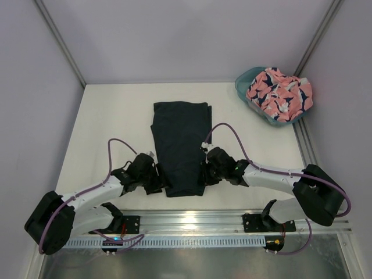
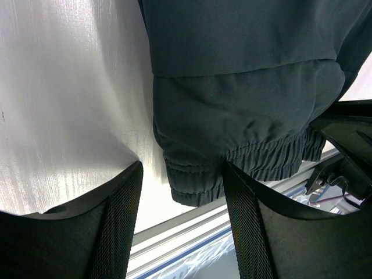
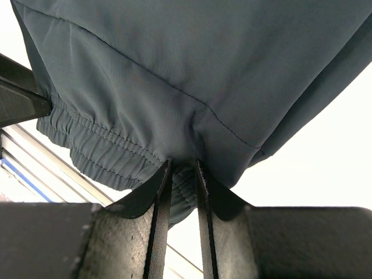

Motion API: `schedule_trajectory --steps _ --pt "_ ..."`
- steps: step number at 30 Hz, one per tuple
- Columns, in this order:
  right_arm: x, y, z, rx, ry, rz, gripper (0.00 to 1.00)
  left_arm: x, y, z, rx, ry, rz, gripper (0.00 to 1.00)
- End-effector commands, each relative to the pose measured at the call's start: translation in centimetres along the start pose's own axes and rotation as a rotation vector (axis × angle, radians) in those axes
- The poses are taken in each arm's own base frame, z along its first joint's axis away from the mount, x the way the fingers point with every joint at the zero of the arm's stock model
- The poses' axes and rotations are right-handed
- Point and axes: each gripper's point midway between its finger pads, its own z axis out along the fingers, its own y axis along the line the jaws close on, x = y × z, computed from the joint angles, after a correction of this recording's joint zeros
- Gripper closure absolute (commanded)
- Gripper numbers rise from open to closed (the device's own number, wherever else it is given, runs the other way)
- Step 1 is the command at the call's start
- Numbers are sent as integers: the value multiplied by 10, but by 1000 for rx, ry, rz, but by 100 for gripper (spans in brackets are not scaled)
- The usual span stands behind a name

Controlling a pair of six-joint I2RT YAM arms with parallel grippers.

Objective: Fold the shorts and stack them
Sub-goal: Fold the shorts at the center of the board.

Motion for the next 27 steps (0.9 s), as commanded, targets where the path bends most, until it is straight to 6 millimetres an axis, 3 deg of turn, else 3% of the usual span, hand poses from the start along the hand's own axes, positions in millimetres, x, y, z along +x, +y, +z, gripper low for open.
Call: schedule_trajectory --steps 1,7,13,18,21,23,24,25,27 --pt "-8 4 0 -8 -49 -2 74 -2 15 5 -52 -35 -1 41" --pt "-5 -1 0 7 -44 -2 74 -2 13 10 -42 -25 5 44" --pt "-2 -5 -5 19 -51 -2 74 4 20 20 -63 7 8 56" --pt "-4 -3 -8 17 -58 -13 71 3 22 19 -75 2 6 75" --pt "-13 -4 -15 48 -83 -59 66 -6 16 16 -94 -10 28 90" --pt "-30 9 -25 28 -139 -135 60 -19 1 12 -86 -14 54 99" --pt "-33 19 -29 7 -151 -177 53 -16 6 13 -117 22 76 100" --pt "-49 25 -35 22 -209 -236 50 -16 1 12 -92 56 69 100" --pt "-61 40 -38 6 -260 -313 43 -21 -4 13 -72 77 64 100"
